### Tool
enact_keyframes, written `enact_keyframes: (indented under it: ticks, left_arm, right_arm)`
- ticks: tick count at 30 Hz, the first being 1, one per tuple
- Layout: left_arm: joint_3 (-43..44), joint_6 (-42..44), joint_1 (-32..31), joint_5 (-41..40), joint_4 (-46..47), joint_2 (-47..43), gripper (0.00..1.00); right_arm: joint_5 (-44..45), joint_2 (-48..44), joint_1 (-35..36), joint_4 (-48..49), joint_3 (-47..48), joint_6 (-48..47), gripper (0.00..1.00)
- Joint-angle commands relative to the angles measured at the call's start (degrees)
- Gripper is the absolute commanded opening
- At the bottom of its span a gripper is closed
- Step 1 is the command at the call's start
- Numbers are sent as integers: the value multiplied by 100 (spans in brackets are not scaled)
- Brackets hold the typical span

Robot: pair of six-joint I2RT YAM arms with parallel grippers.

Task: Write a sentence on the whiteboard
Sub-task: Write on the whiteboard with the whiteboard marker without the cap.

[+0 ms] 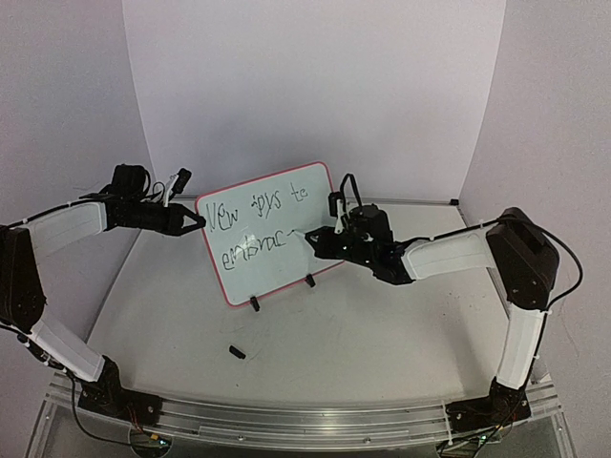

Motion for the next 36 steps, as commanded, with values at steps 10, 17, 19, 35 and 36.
enact_keyframes:
  ticks: [10, 17, 19, 35, 36]
  left_arm:
    - [32, 223, -72, -521, -505, 166, 0]
    - [27, 224, -78, -521, -515, 174, 0]
    - [33, 226, -79, -521, -515, 171, 0]
    - [34, 223, -73, -524, -515, 175, 0]
    - [35, 223, -75, -526, -515, 175, 0]
  right_arm:
    - [-348, 241, -46, 134, 422, 4, 0]
    - [-439, 290, -46, 128, 329, 93, 0]
    - [-465, 273, -43, 129, 254, 121, 0]
    - [-418, 184, -37, 243, -265, 335, 0]
    - [-361, 157, -37, 247, -288, 332, 0]
